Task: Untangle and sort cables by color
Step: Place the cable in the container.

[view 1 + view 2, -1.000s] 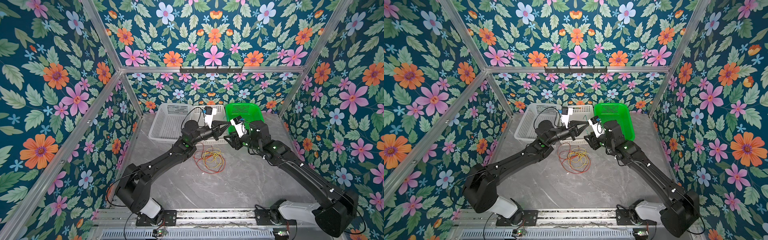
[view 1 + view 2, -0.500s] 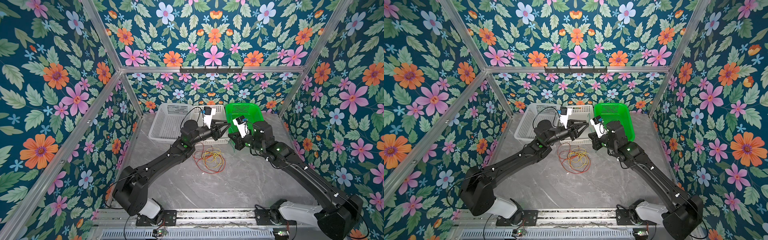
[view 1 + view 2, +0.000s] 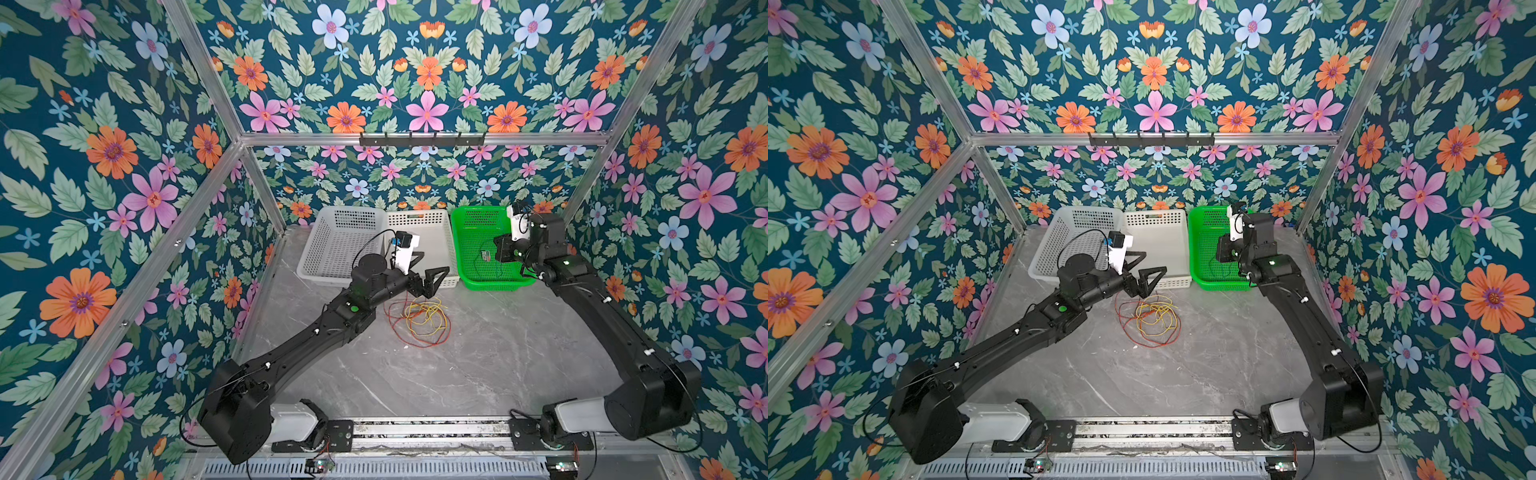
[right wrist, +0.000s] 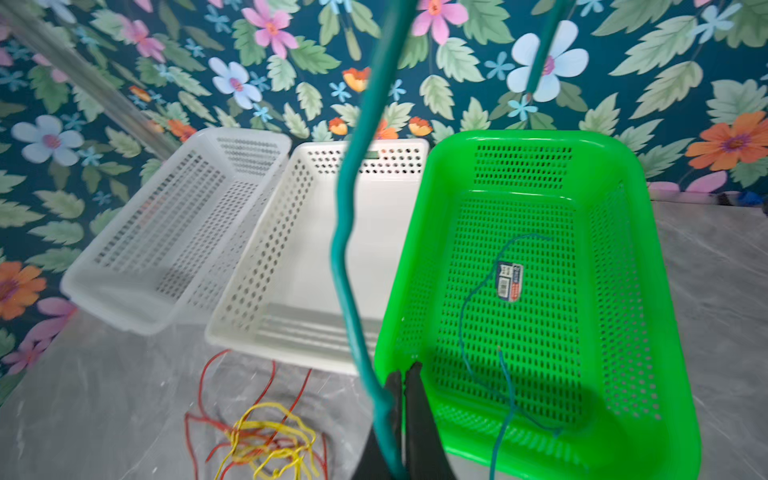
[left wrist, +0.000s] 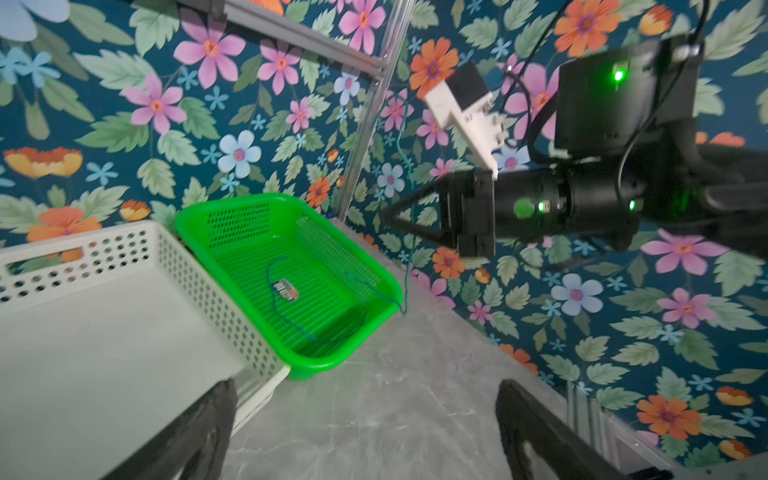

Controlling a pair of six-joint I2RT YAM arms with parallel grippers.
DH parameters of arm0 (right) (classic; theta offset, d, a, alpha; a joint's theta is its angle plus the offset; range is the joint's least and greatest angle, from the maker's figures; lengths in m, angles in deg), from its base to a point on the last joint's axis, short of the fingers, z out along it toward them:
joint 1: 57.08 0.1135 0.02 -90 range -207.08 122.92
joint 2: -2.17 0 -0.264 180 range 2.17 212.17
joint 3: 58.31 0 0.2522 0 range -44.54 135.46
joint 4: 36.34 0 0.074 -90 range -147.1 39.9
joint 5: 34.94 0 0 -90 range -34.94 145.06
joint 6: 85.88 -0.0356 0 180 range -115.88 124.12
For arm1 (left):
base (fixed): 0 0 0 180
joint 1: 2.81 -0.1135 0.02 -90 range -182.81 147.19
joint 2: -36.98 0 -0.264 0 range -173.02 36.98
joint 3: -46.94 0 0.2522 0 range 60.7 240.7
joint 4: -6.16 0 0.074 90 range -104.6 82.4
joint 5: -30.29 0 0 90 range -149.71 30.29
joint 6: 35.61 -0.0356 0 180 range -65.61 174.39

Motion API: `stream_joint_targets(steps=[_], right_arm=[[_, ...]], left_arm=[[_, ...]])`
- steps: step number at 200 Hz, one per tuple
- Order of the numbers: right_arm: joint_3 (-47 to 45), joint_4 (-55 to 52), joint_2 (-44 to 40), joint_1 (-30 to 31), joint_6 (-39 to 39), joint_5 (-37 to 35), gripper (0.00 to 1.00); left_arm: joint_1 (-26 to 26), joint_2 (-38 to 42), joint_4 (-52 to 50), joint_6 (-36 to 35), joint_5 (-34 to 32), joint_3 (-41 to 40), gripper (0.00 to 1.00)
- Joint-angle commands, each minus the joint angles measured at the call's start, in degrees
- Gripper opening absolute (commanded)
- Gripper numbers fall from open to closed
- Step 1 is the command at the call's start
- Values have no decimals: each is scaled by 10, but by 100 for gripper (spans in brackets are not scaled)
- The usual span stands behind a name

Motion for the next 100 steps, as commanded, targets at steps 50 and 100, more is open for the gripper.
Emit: stream_joint_targets(steps=[50,100], right_arm=[[225,-49,280,-29,13,-50,0],[363,-137,421,-29,-1,-64,0]], left_arm=[[-11,69,-89,-38,-89,-71,100],[-23,96,-122,-41,-108,-101,100]])
